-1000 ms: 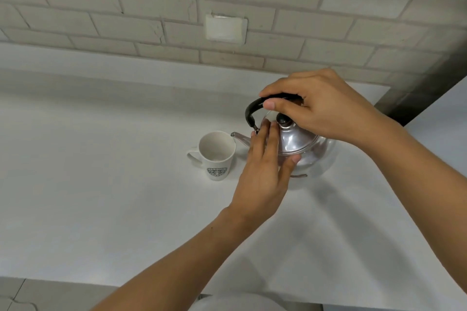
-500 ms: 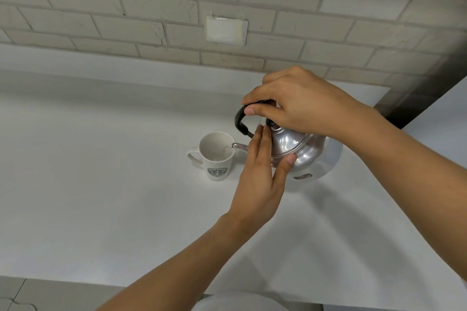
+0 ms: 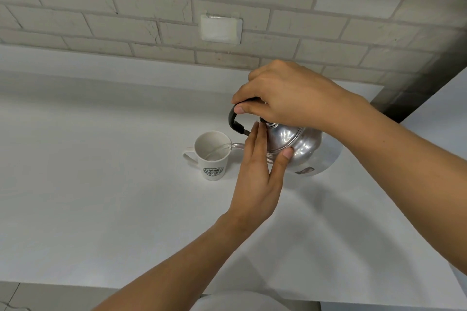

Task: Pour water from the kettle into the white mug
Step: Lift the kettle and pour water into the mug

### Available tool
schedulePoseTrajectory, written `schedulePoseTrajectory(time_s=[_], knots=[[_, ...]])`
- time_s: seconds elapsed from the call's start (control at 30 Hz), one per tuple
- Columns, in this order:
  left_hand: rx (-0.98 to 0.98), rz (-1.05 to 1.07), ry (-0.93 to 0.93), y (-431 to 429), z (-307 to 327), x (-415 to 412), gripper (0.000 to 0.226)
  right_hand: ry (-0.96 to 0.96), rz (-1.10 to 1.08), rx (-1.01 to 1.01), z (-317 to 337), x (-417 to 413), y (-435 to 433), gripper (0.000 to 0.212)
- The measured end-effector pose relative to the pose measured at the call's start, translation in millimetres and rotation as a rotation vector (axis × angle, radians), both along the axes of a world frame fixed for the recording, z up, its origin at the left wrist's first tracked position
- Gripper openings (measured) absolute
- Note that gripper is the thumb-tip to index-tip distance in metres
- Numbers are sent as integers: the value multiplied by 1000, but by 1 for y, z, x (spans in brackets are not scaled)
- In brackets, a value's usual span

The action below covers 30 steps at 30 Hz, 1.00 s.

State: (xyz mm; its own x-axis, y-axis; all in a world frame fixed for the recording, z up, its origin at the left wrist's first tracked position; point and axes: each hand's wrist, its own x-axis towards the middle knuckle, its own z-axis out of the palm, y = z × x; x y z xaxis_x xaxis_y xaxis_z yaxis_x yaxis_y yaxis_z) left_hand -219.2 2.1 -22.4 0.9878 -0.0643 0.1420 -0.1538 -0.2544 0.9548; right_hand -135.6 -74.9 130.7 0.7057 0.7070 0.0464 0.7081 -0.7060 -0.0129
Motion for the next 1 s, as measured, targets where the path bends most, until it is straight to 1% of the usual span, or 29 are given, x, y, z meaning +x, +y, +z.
schedulePoseTrajectory(time_s=[0.23, 0.7, 1.0], knots=[[-17, 19, -12, 0, 3, -2, 69, 13, 14, -22, 7, -3, 6, 29], [-99, 40, 6, 1, 11, 0, 69, -59, 21, -64, 16, -2, 14, 30], [-75, 51, -1, 0, 14, -2, 69, -68, 12, -73, 18, -2, 18, 29]])
